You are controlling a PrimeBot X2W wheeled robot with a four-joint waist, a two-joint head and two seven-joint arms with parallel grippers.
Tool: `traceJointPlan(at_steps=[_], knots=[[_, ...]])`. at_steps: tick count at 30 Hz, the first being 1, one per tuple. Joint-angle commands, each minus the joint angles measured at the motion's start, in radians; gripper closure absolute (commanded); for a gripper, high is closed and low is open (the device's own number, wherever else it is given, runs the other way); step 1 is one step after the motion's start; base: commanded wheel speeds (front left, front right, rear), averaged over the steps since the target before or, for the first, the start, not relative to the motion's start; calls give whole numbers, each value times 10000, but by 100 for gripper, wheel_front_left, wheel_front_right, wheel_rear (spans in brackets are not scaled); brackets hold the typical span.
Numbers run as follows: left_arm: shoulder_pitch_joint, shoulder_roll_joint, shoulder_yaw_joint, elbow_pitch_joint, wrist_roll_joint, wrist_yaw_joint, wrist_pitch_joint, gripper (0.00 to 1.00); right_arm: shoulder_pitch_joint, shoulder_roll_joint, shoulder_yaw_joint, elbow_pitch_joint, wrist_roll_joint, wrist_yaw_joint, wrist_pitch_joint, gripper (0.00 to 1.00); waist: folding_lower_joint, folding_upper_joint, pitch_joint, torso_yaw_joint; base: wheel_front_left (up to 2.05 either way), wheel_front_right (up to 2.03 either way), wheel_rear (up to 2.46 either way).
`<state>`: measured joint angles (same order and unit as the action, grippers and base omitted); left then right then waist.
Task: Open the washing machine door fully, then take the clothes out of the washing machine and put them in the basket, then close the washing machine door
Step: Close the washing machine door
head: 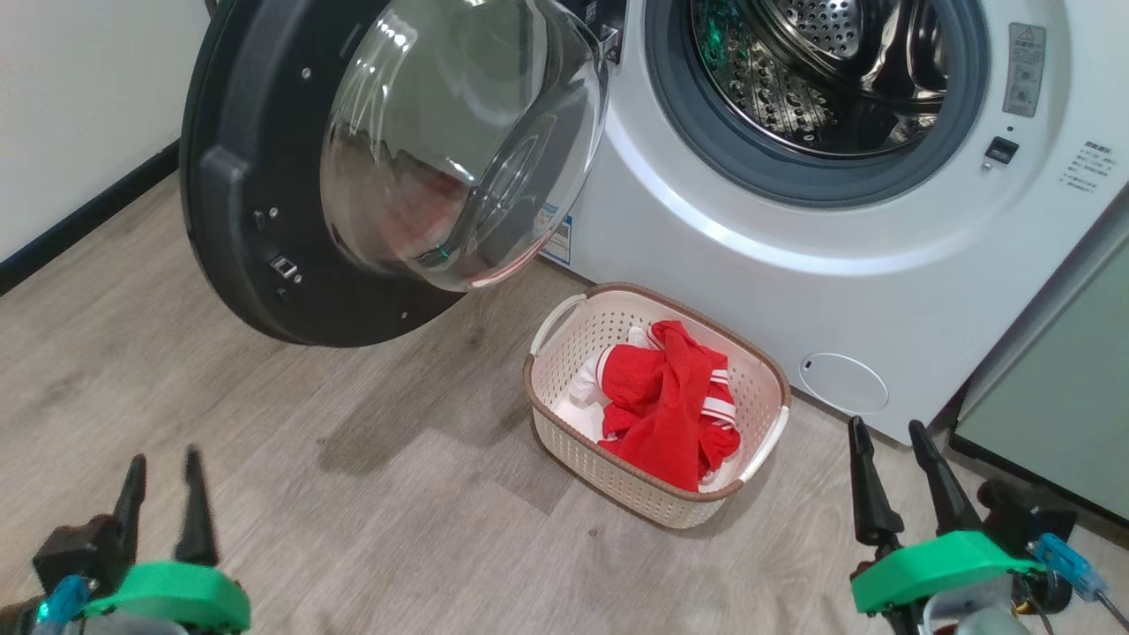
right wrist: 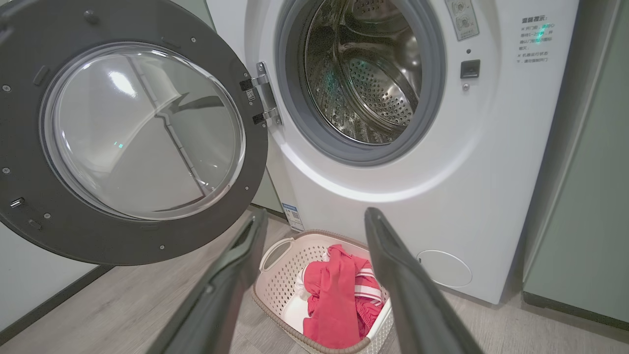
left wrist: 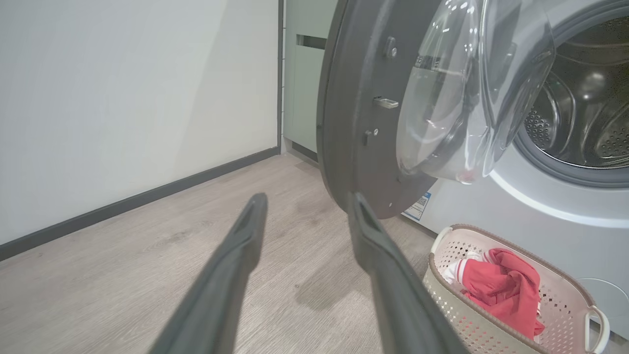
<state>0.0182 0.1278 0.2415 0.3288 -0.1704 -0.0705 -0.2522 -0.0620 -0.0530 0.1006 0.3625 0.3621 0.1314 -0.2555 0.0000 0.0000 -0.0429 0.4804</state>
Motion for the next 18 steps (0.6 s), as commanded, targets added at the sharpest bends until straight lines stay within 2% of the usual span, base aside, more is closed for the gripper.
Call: traceJointPlan(at_steps=[1,2,8,11,14,15,16,17,18], knots=[[-360,134,432,-362,-76,-7,-95,79,-451,-149,253,-250,84,-7,-63,0,0,0,1,-1,0,0,0],[-375,78,560,-398,-194,-20,-95,100,-455,-149,263,-244,89,-7,-63,0,0,0,-2,0,0,0,0],[-610,270,1795,-128,-1317,-203,-95,100,-308,-123,325,-259,103,-7,-63,0,0,0,-61,-37,0,0,0],[-1185,477,2513,269,-2679,-401,49,100,-168,-112,306,-265,100,-7,-63,0,0,0,-59,-33,0,0,0],[-2127,615,3321,717,-4663,-513,853,100,-14,-95,222,-315,82,-7,-63,0,0,0,-62,-27,0,0,0],[-2127,615,3321,717,-4663,-513,853,100,-14,-95,222,-315,82,-7,-63,0,0,0,-62,-27,0,0,0],[-2774,975,3869,1123,-5832,-534,1657,100,77,-88,176,-335,56,-7,-63,0,0,0,-59,-46,0,0,0],[-2774,975,3869,1123,-5832,-534,1657,100,77,-88,176,-335,56,-7,-63,0,0,0,-59,-46,0,0,0],[-3062,1229,4136,1368,-6298,-536,2023,100,94,-86,175,-345,29,-7,-63,0,0,0,-25,-104,0,0,0]])
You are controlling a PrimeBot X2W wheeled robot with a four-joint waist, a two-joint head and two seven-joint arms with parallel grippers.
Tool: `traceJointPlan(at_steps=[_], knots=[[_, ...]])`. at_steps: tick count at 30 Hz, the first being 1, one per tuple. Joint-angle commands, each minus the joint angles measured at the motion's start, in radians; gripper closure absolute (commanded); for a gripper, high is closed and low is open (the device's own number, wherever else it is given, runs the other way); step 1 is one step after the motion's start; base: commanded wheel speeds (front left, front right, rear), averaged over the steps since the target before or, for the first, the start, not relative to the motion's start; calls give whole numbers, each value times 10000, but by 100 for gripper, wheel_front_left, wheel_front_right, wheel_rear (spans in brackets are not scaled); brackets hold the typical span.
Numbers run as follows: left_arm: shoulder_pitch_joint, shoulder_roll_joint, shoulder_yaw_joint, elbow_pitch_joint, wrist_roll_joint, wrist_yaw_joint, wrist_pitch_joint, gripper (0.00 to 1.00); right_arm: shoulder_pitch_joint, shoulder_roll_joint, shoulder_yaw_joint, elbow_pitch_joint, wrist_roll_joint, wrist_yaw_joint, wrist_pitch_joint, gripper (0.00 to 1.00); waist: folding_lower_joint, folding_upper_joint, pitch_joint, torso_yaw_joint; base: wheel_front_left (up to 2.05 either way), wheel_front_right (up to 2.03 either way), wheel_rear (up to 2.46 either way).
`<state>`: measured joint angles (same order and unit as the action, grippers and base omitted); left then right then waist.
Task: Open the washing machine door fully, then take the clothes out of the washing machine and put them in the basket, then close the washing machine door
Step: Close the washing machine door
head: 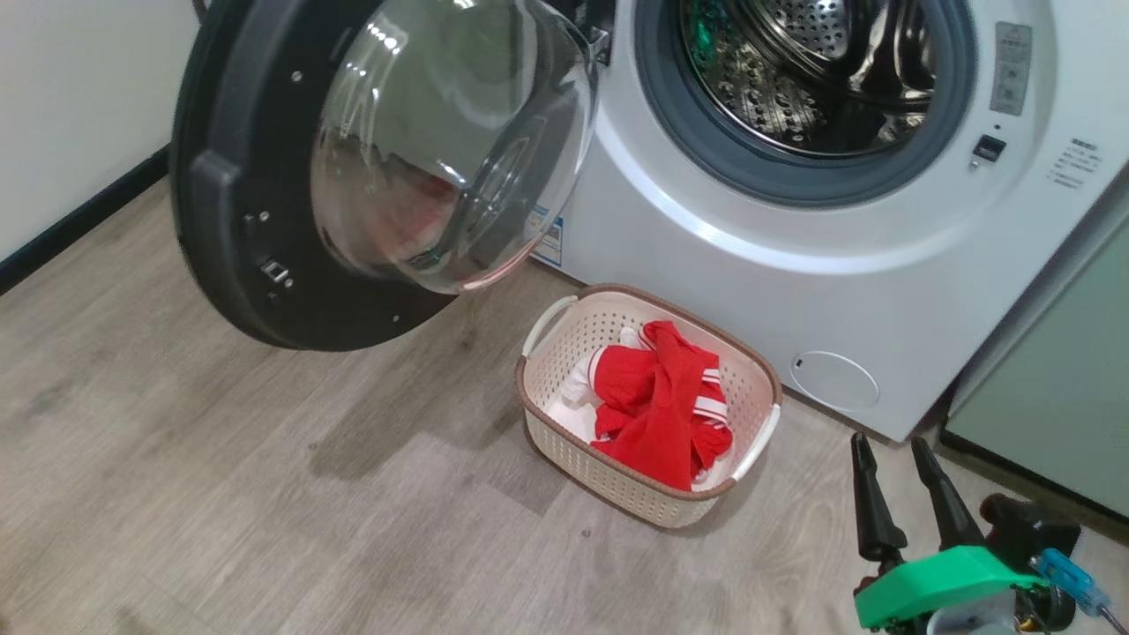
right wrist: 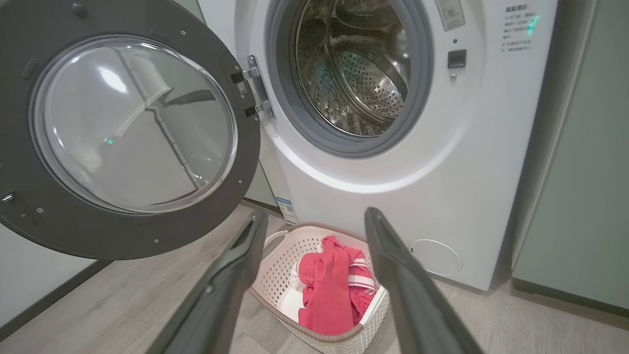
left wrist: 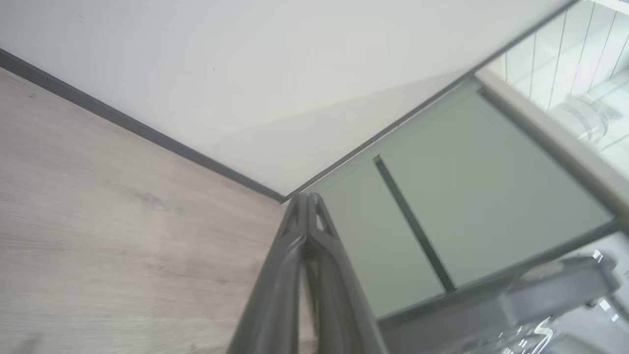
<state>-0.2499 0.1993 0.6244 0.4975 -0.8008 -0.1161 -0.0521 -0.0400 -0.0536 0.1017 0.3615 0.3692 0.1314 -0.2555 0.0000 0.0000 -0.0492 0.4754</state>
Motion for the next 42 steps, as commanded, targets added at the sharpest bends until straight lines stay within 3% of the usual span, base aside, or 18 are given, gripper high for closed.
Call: traceJointPlan(at_steps=[1,7,11,15,22,34,42], knots=[[-697,750,596,-60,-458,-55,342,100,-123,-79,151,-344,-60,-7,-63,0,0,0,74,-116,0,0,0],[-2589,2046,2008,1505,-2749,458,1958,100,-142,-148,182,-355,-75,-7,-63,0,0,0,250,-455,0,0,0],[-3764,2674,2583,2408,-3787,1288,2907,100,-169,-215,299,-334,-59,-7,-63,0,0,0,324,-620,0,0,0],[-4522,3149,2452,2907,-4129,2111,4004,100,-261,-326,367,-335,-42,-7,-63,0,0,0,400,-828,0,0,0],[-4560,2697,1645,2131,-4122,2735,5553,100,-475,-619,461,-441,-54,-7,-63,0,0,0,860,-1129,0,0,0],[-4011,1389,1262,-971,-4214,4191,6347,100,-939,-1187,590,-560,4,-7,-63,0,0,0,1940,-1830,0,0,0],[-3697,1103,960,-2030,-4123,4703,6747,100,-1142,-1303,539,-605,43,-7,-63,0,0,0,2243,-2034,0,0,0]])
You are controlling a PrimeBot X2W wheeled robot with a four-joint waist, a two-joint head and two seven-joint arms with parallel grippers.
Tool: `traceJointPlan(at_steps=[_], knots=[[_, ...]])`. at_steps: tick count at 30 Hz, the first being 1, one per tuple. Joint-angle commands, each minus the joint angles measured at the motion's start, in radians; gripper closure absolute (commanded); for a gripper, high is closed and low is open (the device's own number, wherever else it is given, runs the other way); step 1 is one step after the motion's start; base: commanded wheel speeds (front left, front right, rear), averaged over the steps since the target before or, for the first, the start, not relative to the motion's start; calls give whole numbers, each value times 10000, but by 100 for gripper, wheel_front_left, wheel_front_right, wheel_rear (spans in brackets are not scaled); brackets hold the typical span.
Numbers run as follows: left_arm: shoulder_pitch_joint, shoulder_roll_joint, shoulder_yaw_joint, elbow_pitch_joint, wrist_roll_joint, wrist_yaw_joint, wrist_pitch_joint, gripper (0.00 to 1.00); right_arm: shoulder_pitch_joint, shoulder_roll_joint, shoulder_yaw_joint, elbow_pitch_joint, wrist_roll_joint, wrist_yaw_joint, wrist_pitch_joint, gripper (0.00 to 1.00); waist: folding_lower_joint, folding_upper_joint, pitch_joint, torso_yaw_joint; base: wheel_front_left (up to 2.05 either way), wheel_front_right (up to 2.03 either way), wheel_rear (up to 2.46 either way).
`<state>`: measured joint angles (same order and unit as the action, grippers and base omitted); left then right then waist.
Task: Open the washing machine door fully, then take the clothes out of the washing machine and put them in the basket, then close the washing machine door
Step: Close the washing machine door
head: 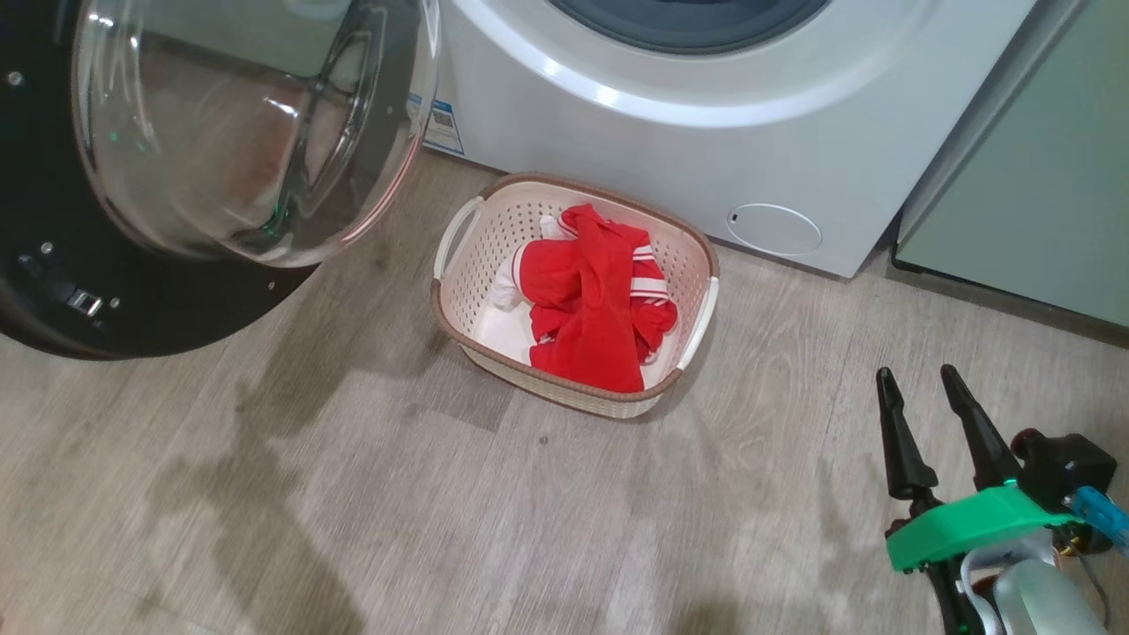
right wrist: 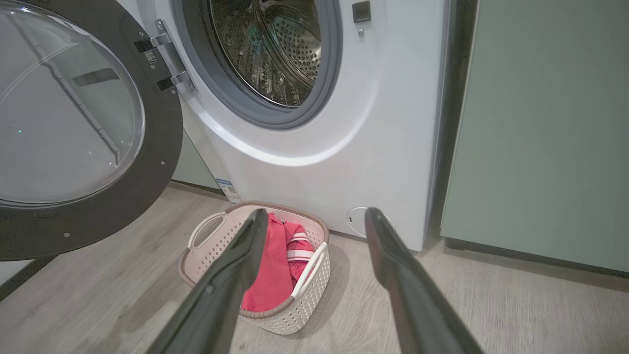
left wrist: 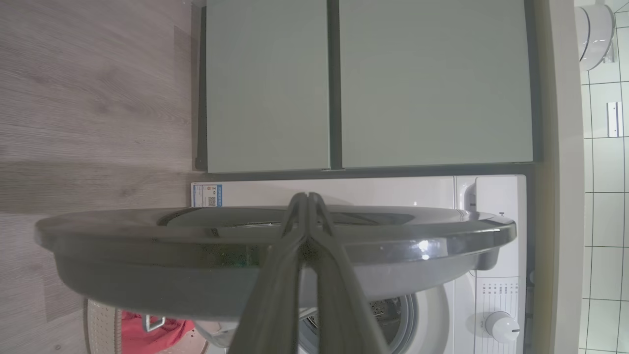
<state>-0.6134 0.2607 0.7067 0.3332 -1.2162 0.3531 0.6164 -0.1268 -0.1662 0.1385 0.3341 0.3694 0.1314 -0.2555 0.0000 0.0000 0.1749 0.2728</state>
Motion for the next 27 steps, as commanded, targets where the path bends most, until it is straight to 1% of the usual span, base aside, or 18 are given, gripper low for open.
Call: traceJointPlan(at_steps=[1,6,9,12,16,22,27], knots=[[-64,449,116,-435,7,33,104,100,-292,-187,168,-335,43,-7,-63,0,0,0,25,-16,0,0,0],[-53,252,-245,-514,-128,-70,580,100,-349,-195,112,-329,38,-7,-63,0,0,0,92,17,0,0,0],[21,195,-537,-479,-116,-228,858,100,-352,-165,72,-320,35,-7,-63,0,0,0,78,90,0,0,0],[35,32,-893,-388,-201,-498,1226,100,-313,-121,42,-284,30,-7,-63,0,0,0,-20,177,0,0,0],[56,-242,-1361,-333,-319,-819,1694,100,-232,-27,52,-206,35,-7,-63,0,0,0,-231,263,0,0,0],[197,-731,-2054,-450,-533,-1153,2487,100,-87,146,31,-119,46,-7,-63,0,0,0,-668,307,0,0,0],[322,-1133,-2573,-549,-693,-1437,3039,100,-2,308,45,-80,32,-7,-63,0,0,0,-941,193,0,0,0]])
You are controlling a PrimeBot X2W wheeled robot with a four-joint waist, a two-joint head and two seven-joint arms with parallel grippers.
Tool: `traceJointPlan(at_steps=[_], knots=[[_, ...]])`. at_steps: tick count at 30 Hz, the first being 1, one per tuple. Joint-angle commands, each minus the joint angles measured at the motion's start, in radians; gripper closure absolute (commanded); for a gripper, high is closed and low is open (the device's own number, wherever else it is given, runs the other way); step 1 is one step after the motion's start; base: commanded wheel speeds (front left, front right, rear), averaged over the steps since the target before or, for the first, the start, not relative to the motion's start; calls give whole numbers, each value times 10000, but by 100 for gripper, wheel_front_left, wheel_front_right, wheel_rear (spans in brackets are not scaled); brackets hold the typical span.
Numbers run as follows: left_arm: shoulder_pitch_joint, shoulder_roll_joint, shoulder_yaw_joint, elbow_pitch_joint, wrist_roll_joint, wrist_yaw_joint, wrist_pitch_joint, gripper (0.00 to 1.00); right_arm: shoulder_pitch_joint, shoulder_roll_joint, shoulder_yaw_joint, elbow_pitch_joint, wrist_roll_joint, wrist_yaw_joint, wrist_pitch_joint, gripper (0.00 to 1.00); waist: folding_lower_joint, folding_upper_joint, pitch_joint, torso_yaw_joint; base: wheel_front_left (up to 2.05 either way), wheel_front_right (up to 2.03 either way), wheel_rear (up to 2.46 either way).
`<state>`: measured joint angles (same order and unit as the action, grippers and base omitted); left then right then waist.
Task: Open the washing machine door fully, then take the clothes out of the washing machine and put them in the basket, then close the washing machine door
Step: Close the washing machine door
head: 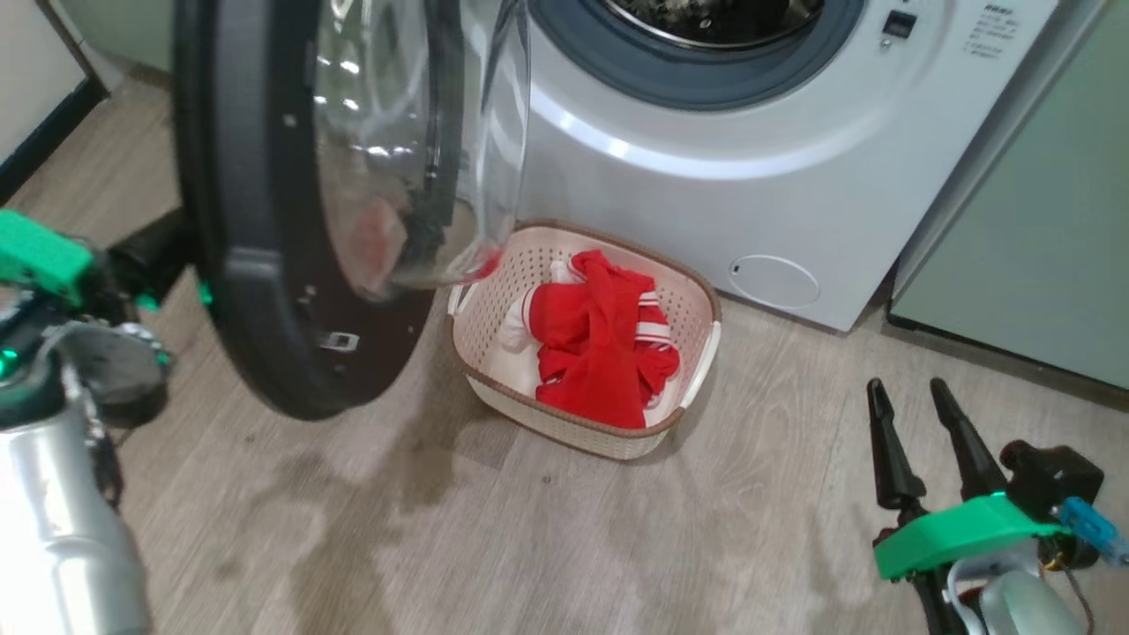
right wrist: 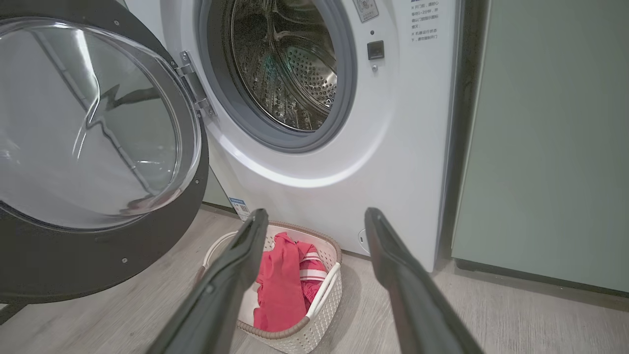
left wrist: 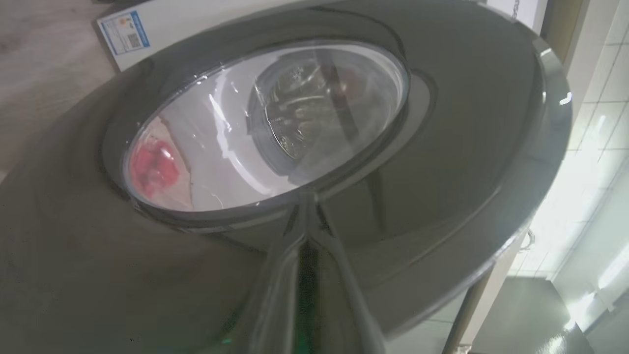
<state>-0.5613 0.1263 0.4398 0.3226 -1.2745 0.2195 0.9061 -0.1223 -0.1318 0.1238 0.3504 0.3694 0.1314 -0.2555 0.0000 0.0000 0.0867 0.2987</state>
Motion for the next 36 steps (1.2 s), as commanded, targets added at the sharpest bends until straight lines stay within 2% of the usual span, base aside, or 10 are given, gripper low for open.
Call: traceJointPlan(at_steps=[1,6,11,20,29,36], knots=[[-182,89,9,-490,-128,-163,157,100,-46,-14,193,-239,33,-7,-63,0,0,0,-93,-109,0,0,0],[-47,-444,-560,-590,-193,-515,90,100,48,86,184,-213,47,-7,-63,0,0,0,-269,-393,0,0,0],[55,-692,-1112,-194,-278,-910,-487,100,115,178,197,-155,44,-7,-63,0,0,0,-403,-900,0,0,0],[90,-756,-2386,438,-841,-1524,-1429,100,221,164,171,-104,31,-7,-63,0,0,0,-500,-1976,0,0,0],[-539,-759,-3385,1374,-1568,-2088,-2653,100,205,-2,141,-103,29,-7,-63,0,0,0,-436,-3226,0,0,0],[-1004,-759,-3976,2324,-1976,-2651,-3381,100,187,-47,98,-137,52,-7,-63,0,0,0,-293,-3780,0,0,0]])
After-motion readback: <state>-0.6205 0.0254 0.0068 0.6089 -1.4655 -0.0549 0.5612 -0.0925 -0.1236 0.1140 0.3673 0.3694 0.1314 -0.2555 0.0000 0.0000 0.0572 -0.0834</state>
